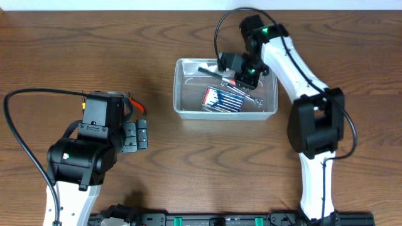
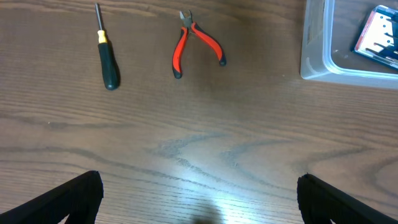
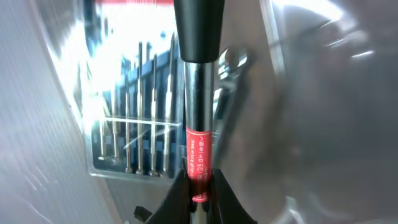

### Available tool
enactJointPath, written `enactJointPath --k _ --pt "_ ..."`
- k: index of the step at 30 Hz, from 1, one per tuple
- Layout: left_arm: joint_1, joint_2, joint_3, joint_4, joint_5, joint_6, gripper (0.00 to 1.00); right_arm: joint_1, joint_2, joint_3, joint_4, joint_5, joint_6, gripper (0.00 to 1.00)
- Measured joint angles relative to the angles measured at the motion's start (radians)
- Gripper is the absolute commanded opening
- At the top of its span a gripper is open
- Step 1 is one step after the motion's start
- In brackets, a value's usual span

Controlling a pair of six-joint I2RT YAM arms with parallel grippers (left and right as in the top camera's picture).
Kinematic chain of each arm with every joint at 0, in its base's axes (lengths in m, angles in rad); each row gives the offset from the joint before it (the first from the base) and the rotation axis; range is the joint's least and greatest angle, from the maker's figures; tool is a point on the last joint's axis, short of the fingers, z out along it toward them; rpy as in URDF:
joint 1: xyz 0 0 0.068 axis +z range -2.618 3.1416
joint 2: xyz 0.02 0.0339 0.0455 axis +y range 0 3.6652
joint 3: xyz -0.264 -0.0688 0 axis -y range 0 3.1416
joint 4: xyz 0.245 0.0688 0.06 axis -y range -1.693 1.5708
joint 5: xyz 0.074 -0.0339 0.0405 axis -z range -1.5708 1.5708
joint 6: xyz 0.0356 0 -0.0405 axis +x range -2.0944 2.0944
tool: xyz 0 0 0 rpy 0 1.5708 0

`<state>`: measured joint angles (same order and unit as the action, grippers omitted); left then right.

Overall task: Pack container
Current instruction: 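Carry the hammer into the container and release it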

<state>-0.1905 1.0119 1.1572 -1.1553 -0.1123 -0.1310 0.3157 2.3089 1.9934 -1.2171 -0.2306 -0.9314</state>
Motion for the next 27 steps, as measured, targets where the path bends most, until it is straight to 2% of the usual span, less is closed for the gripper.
enactJointPath --k 2,5,8,10,11,12,17,21,24,27 --pt "0.0 0.0 0.0 0.0 0.0 0.0 0.98 0.0 0.025 -0.001 -0.003 0.001 0.001 0.02" --pt "0.0 0.0 0.0 0.0 0.0 0.0 0.98 0.0 0.047 -0.001 -0.003 0.002 0.009 0.16" --pt "0.0 0.0 0.0 0.0 0.0 0.0 0.98 0.0 0.054 -0.002 -0.005 0.002 0.02 0.37" --pt "0.0 0.0 0.0 0.0 0.0 0.0 0.98 0.0 0.054 -0.001 -0.006 0.003 0.03 0.46" --pt "0.0 0.0 0.0 0.0 0.0 0.0 0.98 0.0 0.054 -0.001 -0.006 0.002 0.033 0.55" --pt "0.0 0.0 0.0 0.0 0.0 0.0 0.98 0.0 0.054 -0.001 -0.008 0.002 0.042 0.6" --pt "0.0 0.0 0.0 -0.009 0.0 0.0 0.98 0.0 0.051 -0.001 -0.014 0.003 0.076 0.73" --pt "0.0 0.015 0.016 -0.044 0.0 -0.021 0.98 -0.001 0.005 -0.001 -0.012 0.009 0.095 0.77" --pt "0.0 0.077 0.076 -0.054 0.0 -0.058 0.98 -0.005 -0.104 0.008 -0.002 0.028 0.109 0.8" --pt "0.002 0.183 0.145 -0.045 0.0 -0.093 0.98 -0.027 -0.265 0.056 0.027 0.039 0.153 0.91"
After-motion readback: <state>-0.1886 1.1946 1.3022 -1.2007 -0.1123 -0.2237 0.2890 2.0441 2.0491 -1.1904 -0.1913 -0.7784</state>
